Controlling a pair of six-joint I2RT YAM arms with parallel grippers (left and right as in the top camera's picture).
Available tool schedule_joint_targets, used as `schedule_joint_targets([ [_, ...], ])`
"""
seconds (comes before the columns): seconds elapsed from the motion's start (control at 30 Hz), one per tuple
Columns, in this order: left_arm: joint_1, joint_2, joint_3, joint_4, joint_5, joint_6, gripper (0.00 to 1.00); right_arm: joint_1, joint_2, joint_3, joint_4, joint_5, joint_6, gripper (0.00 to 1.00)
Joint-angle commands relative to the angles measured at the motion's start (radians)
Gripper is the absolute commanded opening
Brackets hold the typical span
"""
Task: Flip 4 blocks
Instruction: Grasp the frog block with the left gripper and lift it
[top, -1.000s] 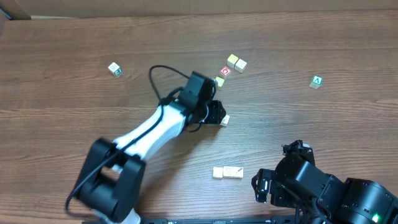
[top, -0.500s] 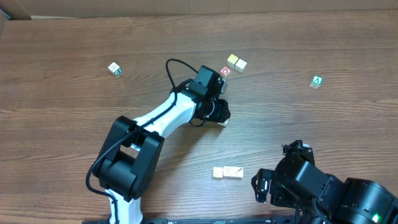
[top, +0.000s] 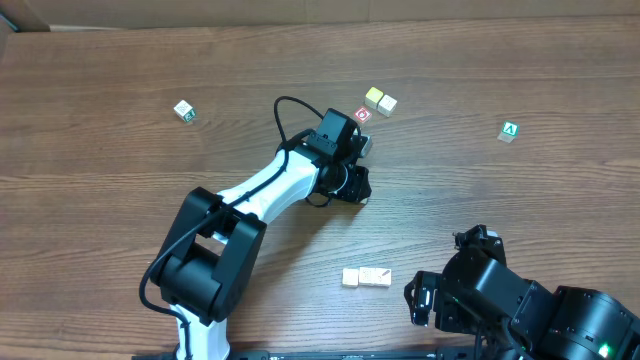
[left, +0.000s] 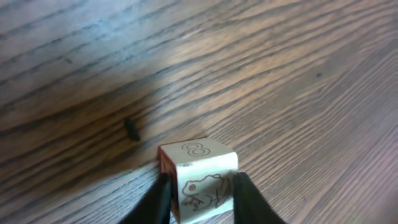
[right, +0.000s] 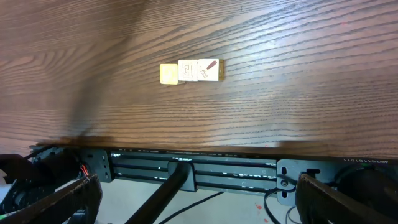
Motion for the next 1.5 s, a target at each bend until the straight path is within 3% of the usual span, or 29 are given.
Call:
schedule_joint_targets([
  [0.0, -0.004, 0.012, 0.019, -0.005, 0.002, 0.004, 0.14, 0.004, -0.006, 0.013, 0.002, 0.005, -0.002, 1.0],
  [0.2, -0.003, 0.012, 0.019, -0.015, -0.019, -0.013, 0.13, 0.004, -0.006, 0.013, 0.002, 0.005, -0.002, 1.0],
  [0.33, -0.003, 0.012, 0.019, -0.016, -0.021, -0.012, 0.38, 0.004, -0.006, 0.013, 0.002, 0.005, -0.002, 1.0],
  [0.43, -0.005, 0.012, 0.019, -0.018, -0.031, 0.001, 0.43, 0.004, -0.006, 0.013, 0.002, 0.005, -0.002, 1.0],
  [0.83, -0.031, 0.012, 0.019, -0.032, -0.105, 0.074, 0.42, 0.004, -0.006, 0.013, 0.003, 0.006, -0.002, 1.0],
  [1.47, -0.076, 0.012, 0.019, -0.016, -0.198, 0.072, 0.44, 0.004, -0.002, 0.013, 0.01, 0.006, -0.002, 1.0],
])
